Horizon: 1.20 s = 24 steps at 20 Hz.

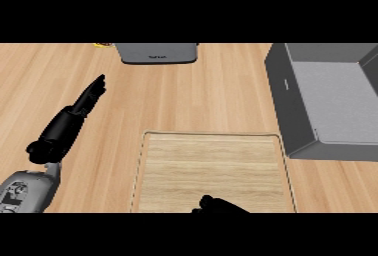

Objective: Pick the pear from the tray and place it in the cardboard box

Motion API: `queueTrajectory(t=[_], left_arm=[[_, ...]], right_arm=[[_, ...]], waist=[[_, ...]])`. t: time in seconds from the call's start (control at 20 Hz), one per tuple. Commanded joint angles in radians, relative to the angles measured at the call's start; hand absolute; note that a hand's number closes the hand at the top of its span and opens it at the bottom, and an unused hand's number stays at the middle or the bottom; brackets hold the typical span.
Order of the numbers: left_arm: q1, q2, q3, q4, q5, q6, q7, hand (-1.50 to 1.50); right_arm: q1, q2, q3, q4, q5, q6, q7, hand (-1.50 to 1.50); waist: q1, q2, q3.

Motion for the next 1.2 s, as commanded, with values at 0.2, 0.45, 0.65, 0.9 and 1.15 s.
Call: queueTrajectory(t=[0.2,0.45,0.65,0.9,1.15], left_arm=[[0.035,0.025,0.04,-0.037,0.018,-0.007,-0.011,0.0],[0.029,-0.003,0.016,-0.03,0.011,-0.009,0.002,0.0],[0.016,0.008,0.013,-0.035,-0.008,-0.024,-0.02,0.0],[-0.047,-0.014,0.023,-0.003,-0.007,-0.03,0.023,0.0],[-0.042,-0.054,-0.005,0.015,-0.043,-0.023,-0.001,0.0]], right_arm=[[0.195,-0.345,-0.387,-0.263,-0.302,-0.208,-0.18,1.5],[0.233,-0.371,-0.685,-0.1,-0.592,-0.224,-0.22,1.5],[0.153,-0.399,-0.886,0.086,-0.797,-0.132,-0.27,1.5],[0.083,-0.428,-0.973,0.423,-0.845,0.009,-0.453,1.5],[-0.076,-0.431,-0.91,0.673,-0.648,0.055,-0.552,1.5]], waist=[[-0.023,0.008,-0.002],[0.0,0.015,-0.003],[0.027,0.015,-0.005],[0.035,0.017,-0.005],[0.045,0.018,-0.006]])
